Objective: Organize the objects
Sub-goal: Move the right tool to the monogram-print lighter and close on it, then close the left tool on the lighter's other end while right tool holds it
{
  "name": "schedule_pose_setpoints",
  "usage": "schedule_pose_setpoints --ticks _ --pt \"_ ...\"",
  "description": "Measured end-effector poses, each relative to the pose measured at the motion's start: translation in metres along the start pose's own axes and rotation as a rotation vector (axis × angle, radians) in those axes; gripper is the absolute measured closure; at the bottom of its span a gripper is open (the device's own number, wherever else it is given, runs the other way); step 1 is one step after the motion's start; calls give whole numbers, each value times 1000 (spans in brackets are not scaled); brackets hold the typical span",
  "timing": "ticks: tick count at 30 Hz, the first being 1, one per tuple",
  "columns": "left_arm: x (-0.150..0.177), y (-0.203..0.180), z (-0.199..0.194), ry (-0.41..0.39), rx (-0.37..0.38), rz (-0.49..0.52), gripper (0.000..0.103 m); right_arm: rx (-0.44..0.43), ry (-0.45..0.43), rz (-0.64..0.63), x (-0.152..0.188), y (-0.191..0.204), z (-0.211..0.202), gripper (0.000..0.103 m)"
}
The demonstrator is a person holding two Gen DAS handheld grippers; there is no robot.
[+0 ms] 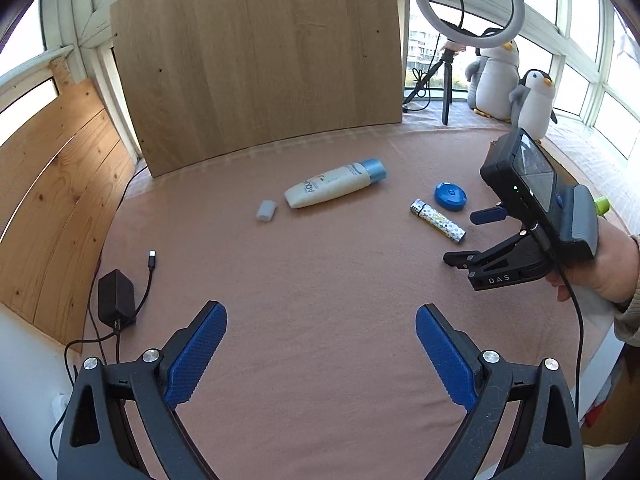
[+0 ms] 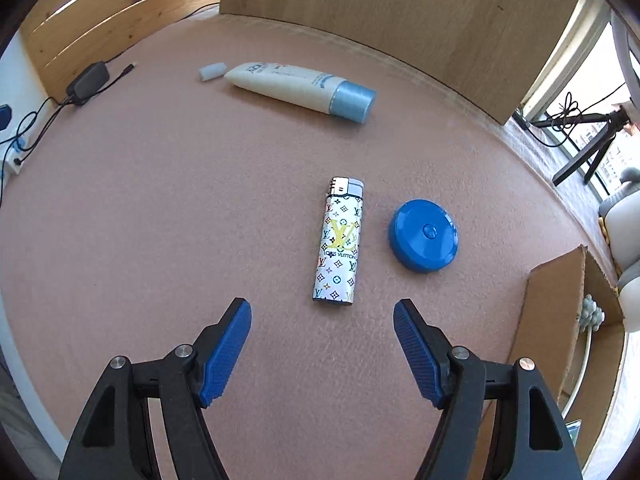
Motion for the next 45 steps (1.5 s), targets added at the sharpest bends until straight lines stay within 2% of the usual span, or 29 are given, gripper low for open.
schedule_pose_setpoints --ticks 6,11,17,22,25,33,34,36,39,42,45 --pt "-4 10 -9 -14 -20 -1 5 6 -33 49 -6 -4 7 35" --pt "-4 11 -8 -11 -25 3 5 -29 -38 56 -4 2 5 59" --pt "7 9 6 23 -11 -10 5 -69 -39 39 -1 10 3 79" --pt "16 7 11 37 -11 -8 5 -70 -39 74 -1 9 3 79" --pt "18 7 11 39 -16 -9 5 -62 -38 110 0 10 2 73" --pt "26 4 11 31 4 -8 5 -78 -62 145 -4 6 3 77" --pt "27 3 13 29 12 -6 5 -82 -61 137 -3 7 2 80" --pt "31 0 18 21 29 6 5 -89 -53 101 -1 11 1 80" --pt "39 -10 30 13 82 44 5 -145 -28 27 6 21 -3 80" --pt "52 -28 42 4 153 109 5 -200 9 -115 20 40 -9 80" --pt "68 -51 50 2 208 212 5 -272 47 -316 44 67 -20 80"
Point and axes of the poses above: each gripper's, at about its wrist camera, not at the fingertips, and z roughly the way its jaws point, y to its left, x to its underside, the point moved 7 cm from there along z, roughly the way its jaws point, and after that the axes turned 12 degrees about z, right-handed, at the moved point
